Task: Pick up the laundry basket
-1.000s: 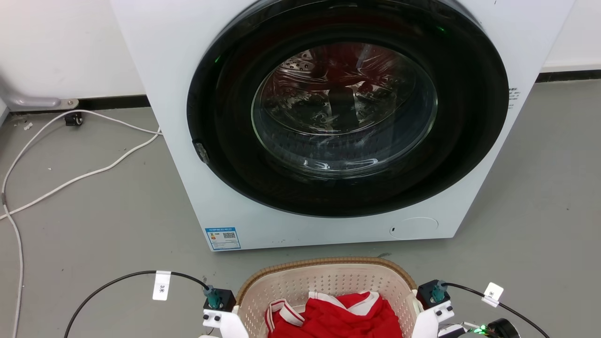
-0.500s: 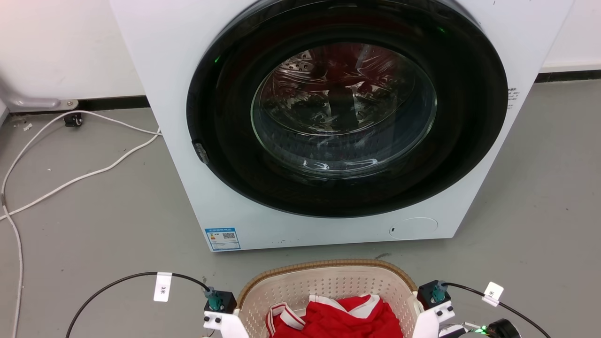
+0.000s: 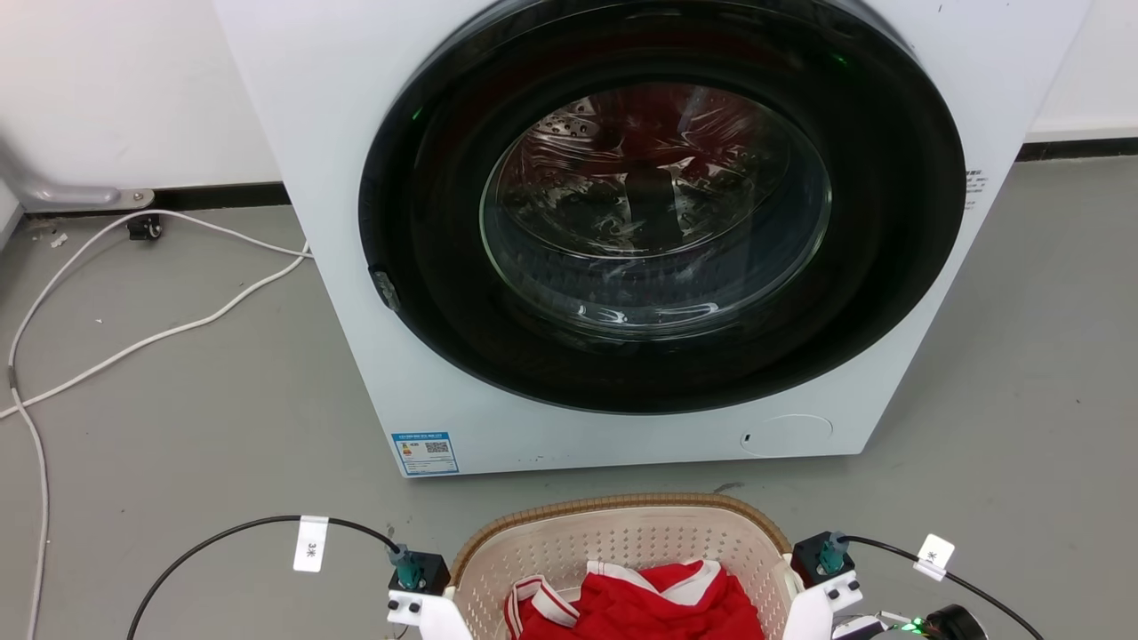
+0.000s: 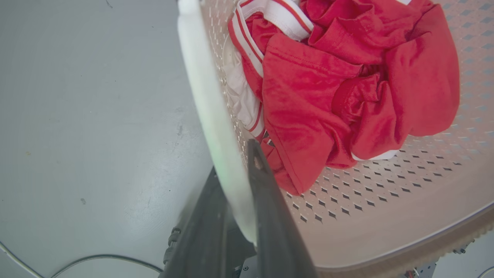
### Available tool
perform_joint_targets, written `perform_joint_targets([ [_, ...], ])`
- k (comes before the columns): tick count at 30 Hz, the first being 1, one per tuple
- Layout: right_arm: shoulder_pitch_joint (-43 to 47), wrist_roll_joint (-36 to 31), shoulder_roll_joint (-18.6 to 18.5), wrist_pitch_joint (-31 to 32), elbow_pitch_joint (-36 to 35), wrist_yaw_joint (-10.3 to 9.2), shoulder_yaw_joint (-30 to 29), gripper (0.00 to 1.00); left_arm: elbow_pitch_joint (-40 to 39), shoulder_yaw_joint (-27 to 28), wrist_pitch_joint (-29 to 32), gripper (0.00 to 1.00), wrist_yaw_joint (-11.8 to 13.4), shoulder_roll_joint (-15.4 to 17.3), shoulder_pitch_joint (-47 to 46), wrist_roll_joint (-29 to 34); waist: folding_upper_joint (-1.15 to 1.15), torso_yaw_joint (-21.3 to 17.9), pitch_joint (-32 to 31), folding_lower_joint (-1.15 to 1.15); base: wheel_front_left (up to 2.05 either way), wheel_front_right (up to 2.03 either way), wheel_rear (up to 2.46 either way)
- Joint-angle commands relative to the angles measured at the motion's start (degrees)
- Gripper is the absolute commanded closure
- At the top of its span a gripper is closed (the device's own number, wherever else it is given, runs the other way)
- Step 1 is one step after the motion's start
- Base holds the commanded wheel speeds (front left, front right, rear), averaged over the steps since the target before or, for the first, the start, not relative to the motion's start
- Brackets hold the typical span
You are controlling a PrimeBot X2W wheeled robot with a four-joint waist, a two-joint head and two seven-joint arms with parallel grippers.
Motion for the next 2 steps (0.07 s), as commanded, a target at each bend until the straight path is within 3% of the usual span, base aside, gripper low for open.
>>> perform_joint_targets([
  [1,-0.56,0.31,0.61,-0.3,-0.55,0.63,0.41,1.0,-0.32,-0.33,-0.22,1.0,-0.19,-0.5,-1.05,-0.1,0.0,0.06,-0.02,0.0,0.0,0.0,0.0],
  [2,-0.55,0.33,0.6,-0.26,-0.55,0.63,0.46,1.0,-0.33,-0.4,-0.23,1.0,-0.19,-0.46,-1.06,-0.18,0.0,0.1,-0.03,0.0,0.0,0.0,0.0],
])
